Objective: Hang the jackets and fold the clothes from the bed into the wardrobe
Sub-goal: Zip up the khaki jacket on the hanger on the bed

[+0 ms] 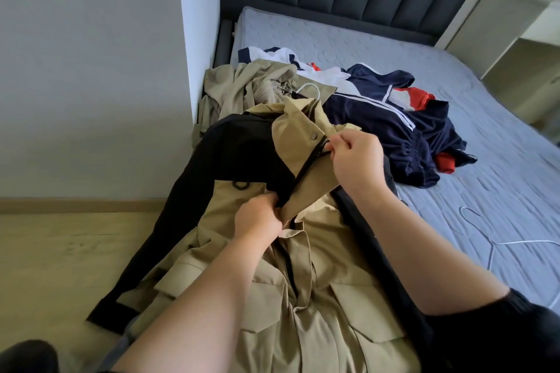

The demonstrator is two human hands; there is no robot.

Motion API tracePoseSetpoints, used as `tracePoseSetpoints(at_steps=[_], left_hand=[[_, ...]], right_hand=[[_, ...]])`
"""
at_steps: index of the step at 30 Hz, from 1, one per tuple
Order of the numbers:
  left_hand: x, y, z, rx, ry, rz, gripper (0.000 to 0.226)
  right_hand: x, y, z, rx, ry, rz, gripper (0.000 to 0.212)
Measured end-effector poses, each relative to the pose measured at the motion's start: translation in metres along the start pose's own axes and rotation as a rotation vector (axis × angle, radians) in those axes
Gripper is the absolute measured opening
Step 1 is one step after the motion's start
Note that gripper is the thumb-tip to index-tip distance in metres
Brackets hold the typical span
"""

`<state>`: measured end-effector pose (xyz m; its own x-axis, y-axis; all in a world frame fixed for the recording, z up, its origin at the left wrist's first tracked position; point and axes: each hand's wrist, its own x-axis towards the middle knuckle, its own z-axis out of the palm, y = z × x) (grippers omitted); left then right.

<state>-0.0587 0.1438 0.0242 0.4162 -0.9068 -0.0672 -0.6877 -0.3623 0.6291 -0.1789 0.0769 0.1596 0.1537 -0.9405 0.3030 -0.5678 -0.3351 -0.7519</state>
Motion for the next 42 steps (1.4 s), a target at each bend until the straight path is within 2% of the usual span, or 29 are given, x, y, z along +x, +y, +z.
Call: tracePoseSetpoints(at_steps=[2,5,9,13,18,21,24,28,32,36,38,39,40,42], left_hand=[[0.004,0.005,-0.008,-0.003,0.068,0.107,0.005],[0.005,0.024,-0.020,-0.157,0.266,0.266,0.021],[0.007,0.043,-0.032,-0.203,0.414,0.305,0.027],[0.010,0.042,-0.037,-0.136,0.422,0.286,0.020],[0.009,0.035,-0.036,-0.052,0.334,0.260,0.017],[0.004,0.030,-0.033,-0.093,0.273,0.233,0.022],[0.003,0.026,-0.031,-0.111,0.231,0.195,0.018],[0.006,0.019,-0.030,-0.174,0.150,0.135,0.017],[0.014,0.014,-0.032,-0.299,0.105,0.139,0.021],[0.017,0.019,-0.033,-0.533,0.132,0.171,0.032],[0.019,0.023,-0.032,-0.627,0.178,0.219,0.024],[0.021,0.024,-0.030,-0.641,0.221,0.240,0.022],[0.022,0.025,-0.028,-0.643,0.283,0.245,0.030],[0.027,0.026,-0.027,-0.667,0.428,0.191,0.044]], right_hand=[[0.002,-0.005,-0.004,-0.030,-0.045,-0.095,0.032],[-0.001,-0.012,-0.004,-0.060,-0.144,-0.205,0.031],[-0.012,-0.014,0.000,-0.052,-0.215,-0.248,0.037],[-0.018,-0.014,-0.001,-0.008,-0.257,-0.220,0.043],[-0.023,-0.009,-0.001,0.082,-0.203,-0.079,0.030],[-0.021,-0.009,0.002,0.156,-0.148,-0.001,0.032],[-0.020,-0.012,0.006,0.182,-0.149,0.001,0.036],[-0.022,-0.008,0.014,0.137,-0.198,-0.041,0.033],[-0.002,-0.002,0.014,-0.061,-0.174,-0.108,0.028],[0.020,0.007,0.021,-0.159,-0.216,-0.150,0.029],[0.031,0.008,0.025,-0.126,-0.244,-0.153,0.028],[0.038,0.009,0.028,-0.089,-0.277,-0.140,0.024],[0.043,0.009,0.032,-0.049,-0.325,-0.126,0.020],[0.051,0.008,0.042,0.059,-0.458,-0.090,0.032]])
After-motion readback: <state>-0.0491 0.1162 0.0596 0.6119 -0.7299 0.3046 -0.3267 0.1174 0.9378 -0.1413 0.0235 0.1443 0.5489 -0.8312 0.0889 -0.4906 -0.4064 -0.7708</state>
